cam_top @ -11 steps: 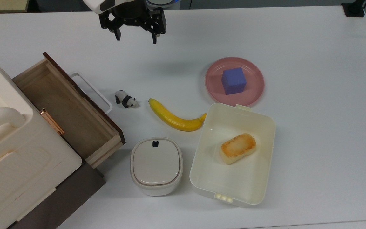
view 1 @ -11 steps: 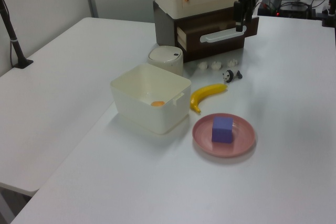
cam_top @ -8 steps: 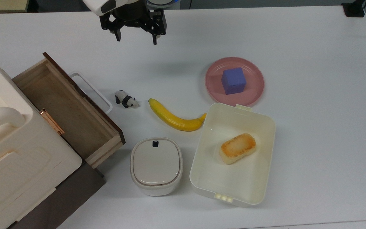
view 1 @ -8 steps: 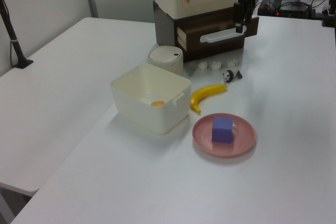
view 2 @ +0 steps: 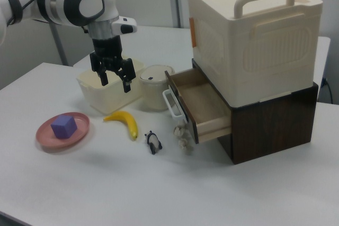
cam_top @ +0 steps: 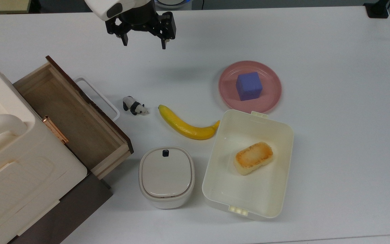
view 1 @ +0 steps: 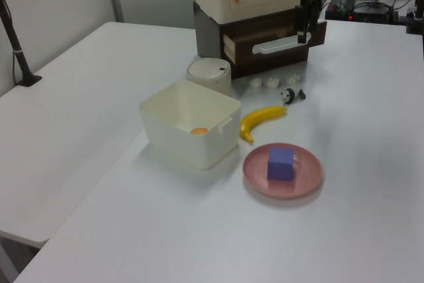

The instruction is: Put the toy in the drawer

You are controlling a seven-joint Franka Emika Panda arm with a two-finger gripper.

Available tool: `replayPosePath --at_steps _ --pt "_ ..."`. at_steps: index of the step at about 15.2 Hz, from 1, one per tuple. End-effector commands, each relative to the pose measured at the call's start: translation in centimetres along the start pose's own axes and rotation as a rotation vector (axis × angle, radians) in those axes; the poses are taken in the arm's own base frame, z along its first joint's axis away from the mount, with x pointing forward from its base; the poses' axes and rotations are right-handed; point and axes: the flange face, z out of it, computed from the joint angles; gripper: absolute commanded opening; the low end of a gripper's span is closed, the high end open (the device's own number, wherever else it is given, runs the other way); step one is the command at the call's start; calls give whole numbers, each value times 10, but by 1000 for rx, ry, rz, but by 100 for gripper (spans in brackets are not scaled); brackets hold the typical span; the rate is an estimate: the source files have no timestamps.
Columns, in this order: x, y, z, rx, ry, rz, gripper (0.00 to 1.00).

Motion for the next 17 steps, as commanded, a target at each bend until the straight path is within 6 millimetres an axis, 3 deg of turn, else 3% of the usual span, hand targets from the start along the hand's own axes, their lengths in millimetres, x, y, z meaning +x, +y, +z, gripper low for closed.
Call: replayPosePath --at_steps 1,17 --pt "-3 3 -2 -15 -21 -25 100" --pt "-4 2 3 -18 -34 -73 98"
